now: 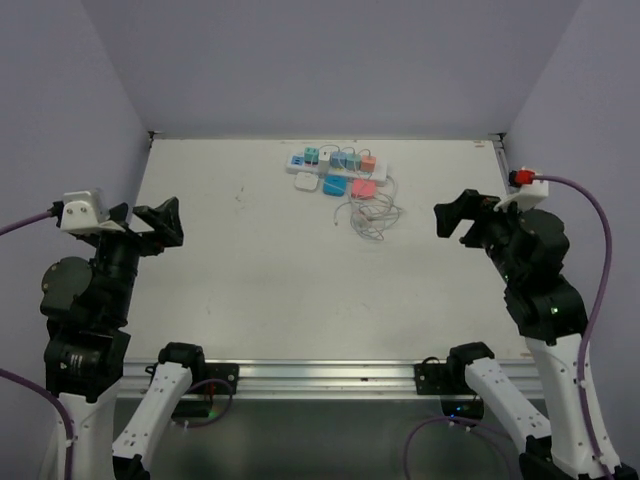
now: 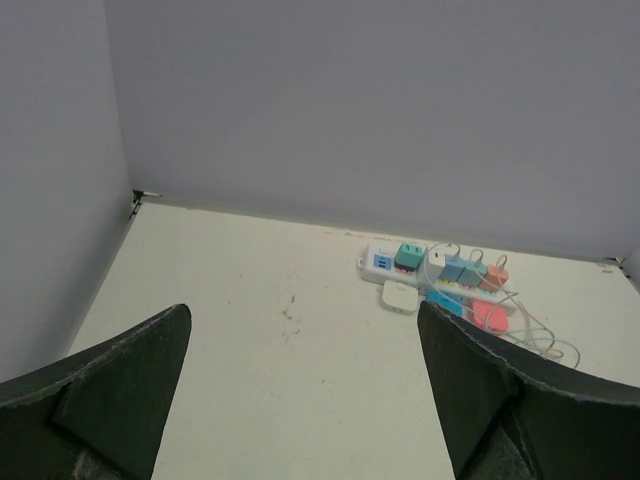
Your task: Pull the plug off the socket
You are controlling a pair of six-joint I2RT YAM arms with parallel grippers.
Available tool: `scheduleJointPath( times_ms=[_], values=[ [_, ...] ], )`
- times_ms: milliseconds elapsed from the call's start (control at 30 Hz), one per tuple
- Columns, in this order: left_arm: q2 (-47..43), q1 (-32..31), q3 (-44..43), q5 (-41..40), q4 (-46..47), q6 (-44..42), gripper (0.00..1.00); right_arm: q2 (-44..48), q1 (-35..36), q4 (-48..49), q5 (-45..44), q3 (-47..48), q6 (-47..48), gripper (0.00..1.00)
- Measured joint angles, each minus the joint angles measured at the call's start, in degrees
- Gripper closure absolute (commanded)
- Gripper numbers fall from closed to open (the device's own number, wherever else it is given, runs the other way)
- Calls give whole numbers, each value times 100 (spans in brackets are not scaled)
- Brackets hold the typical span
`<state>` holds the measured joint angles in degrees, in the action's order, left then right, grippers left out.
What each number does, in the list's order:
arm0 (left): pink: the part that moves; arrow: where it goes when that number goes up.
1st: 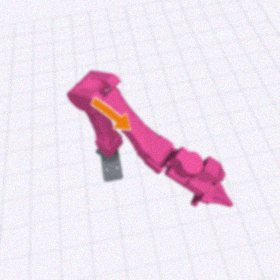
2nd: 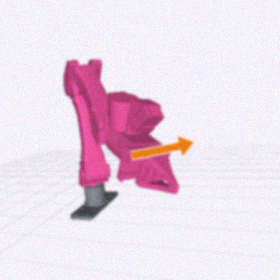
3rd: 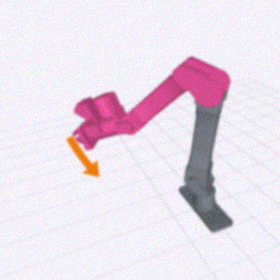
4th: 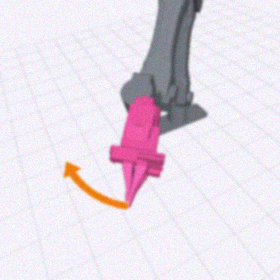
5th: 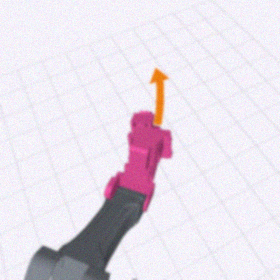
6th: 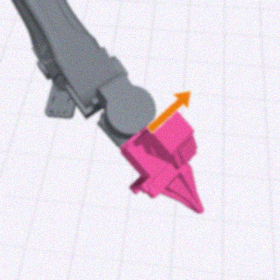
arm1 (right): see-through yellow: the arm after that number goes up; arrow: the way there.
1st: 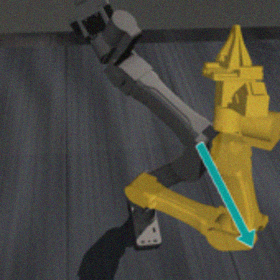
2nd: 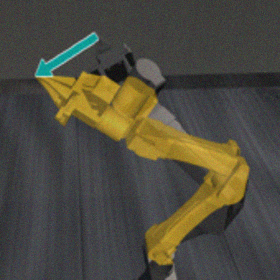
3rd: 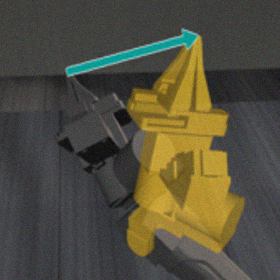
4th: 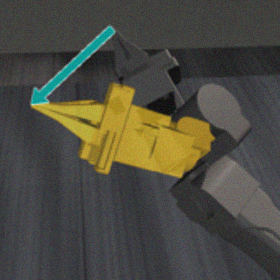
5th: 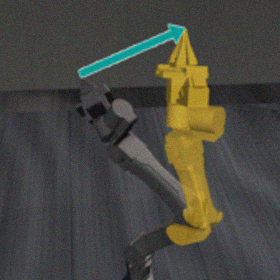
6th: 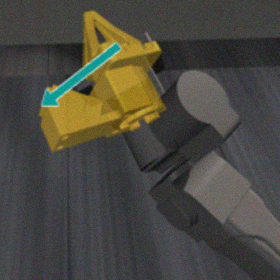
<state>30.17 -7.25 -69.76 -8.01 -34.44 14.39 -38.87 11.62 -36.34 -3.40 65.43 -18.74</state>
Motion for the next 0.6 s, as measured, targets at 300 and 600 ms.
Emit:
scheduleJointPath(
  times_ms=[300, 600],
  values=[
    [155, 0, 1158, 144, 280, 0, 1, -1139, 0, 251, 651, -796, -535, 1],
    [236, 0, 2667, 380, 828, 111, 0, -2990, 0, 1381, 1001, -1040, -1158, 1]
  ],
)
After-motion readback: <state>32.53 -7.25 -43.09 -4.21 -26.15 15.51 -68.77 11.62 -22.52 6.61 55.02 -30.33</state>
